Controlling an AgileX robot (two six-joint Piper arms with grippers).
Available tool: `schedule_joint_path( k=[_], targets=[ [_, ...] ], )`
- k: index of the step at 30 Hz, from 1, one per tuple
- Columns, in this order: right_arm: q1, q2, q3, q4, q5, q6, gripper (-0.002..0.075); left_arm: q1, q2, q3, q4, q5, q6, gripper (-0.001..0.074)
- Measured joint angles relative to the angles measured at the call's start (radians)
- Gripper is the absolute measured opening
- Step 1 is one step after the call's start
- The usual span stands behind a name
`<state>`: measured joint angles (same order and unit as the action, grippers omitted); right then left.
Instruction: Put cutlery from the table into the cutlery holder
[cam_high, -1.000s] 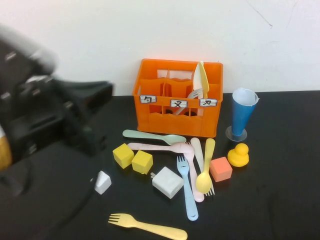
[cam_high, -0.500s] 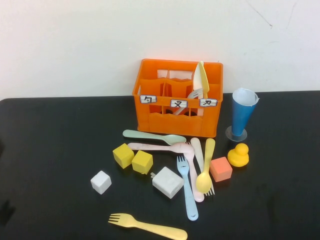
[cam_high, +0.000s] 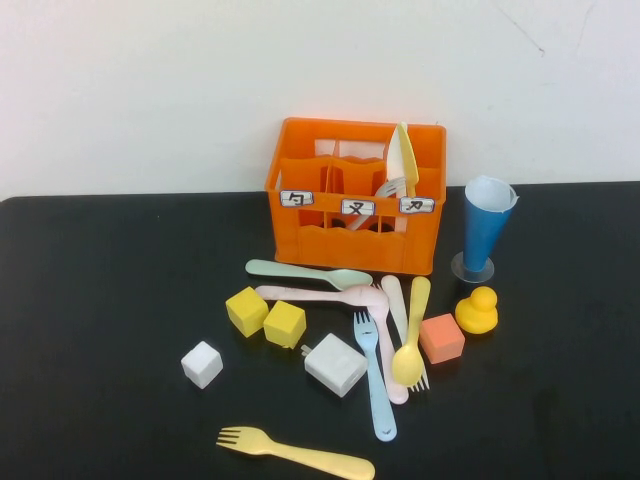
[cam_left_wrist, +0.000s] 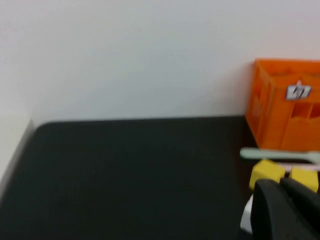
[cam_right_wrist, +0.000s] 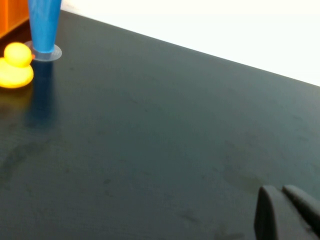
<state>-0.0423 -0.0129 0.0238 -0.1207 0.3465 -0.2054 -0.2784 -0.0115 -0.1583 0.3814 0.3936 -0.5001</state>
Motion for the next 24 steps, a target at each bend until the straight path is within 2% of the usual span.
schedule_joint_path(
  k=[5, 9, 12, 16, 24],
  targets=[
    [0.0, 0.0, 0.0, 0.0, 0.0, 0.0, -0.0003, 0.1, 0.0, 0.087, -0.111, -0.078, 0.064, 0.0],
    [0.0, 0.0, 0.0, 0.0, 0.0, 0.0, -0.0003, 0.237, 0.0, 0.171, -0.311, -0.261, 0.247, 0.0],
    [0.0, 0.0, 0.0, 0.0, 0.002, 0.0, -0.0003, 0.305, 0.0, 0.18, -0.414, -0.293, 0.335, 0.0],
    [0.0, 0.0, 0.0, 0.0, 0.002, 0.0, -0.0003, 0.322, 0.0, 0.181, -0.401, -0.264, 0.364, 0.0],
    [0.0, 0.0, 0.0, 0.0, 0.002, 0.0, -0.0003, 0.322, 0.0, 0.182, -0.381, -0.074, 0.377, 0.0]
  ],
)
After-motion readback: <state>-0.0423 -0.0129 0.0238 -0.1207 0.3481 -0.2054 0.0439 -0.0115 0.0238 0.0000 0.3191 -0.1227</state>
